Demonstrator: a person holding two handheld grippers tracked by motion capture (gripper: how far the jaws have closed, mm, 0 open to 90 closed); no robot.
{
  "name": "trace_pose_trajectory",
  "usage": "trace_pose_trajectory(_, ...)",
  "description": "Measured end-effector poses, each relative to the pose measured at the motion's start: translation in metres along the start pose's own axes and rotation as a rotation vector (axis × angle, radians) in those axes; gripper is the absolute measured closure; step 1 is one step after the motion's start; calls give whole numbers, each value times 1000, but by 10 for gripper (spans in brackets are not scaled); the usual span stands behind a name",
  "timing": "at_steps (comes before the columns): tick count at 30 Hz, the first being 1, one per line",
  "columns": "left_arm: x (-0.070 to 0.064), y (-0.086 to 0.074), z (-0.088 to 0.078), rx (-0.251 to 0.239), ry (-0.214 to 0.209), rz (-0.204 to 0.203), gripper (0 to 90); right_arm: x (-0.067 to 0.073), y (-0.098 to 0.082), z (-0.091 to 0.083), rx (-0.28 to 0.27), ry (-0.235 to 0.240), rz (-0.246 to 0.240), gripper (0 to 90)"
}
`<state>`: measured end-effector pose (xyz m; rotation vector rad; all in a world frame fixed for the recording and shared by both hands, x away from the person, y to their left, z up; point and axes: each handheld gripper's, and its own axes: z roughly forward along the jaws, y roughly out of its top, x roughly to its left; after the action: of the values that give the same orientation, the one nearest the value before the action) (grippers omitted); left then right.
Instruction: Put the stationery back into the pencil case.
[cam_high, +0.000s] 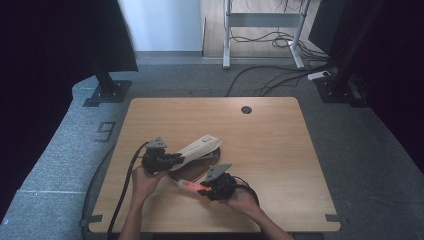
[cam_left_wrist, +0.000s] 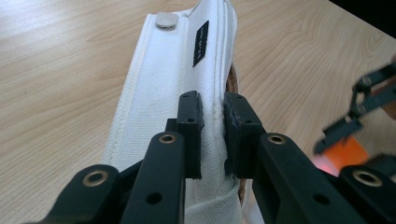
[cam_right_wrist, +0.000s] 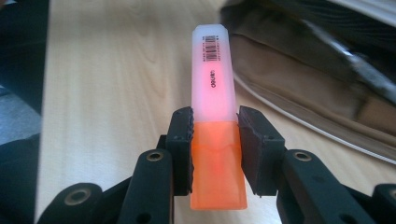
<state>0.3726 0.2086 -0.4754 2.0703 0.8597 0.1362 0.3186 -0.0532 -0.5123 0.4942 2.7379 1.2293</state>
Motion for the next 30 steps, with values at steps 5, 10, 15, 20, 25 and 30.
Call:
trace_pose_trajectory(5, 0, 0, 0, 1, 1, 2, 776, -14, -1, -4, 6, -34, 11, 656)
trace_pose_trajectory(10, 0, 0, 0, 4, 0, 3, 776, -27, 0, -5, 4, -60, 34, 657)
trace_pose_trajectory(15, 0, 0, 0, 2, 0, 3, 775, -36, 3, -3, 15, -75, 35, 657)
trace_pose_trajectory(20, 0, 0, 0, 2, 0, 3, 776, -42, 7, 4, 21, -75, 30, 657)
trace_pose_trajectory(25, 0, 1, 0, 1, 0, 3, 775, -45, 10, 10, 32, -71, 24, 656)
trace_pose_trajectory(30, -1, 1, 0, 0, -1, 1, 775, -52, 15, 21, 46, -65, 17, 656)
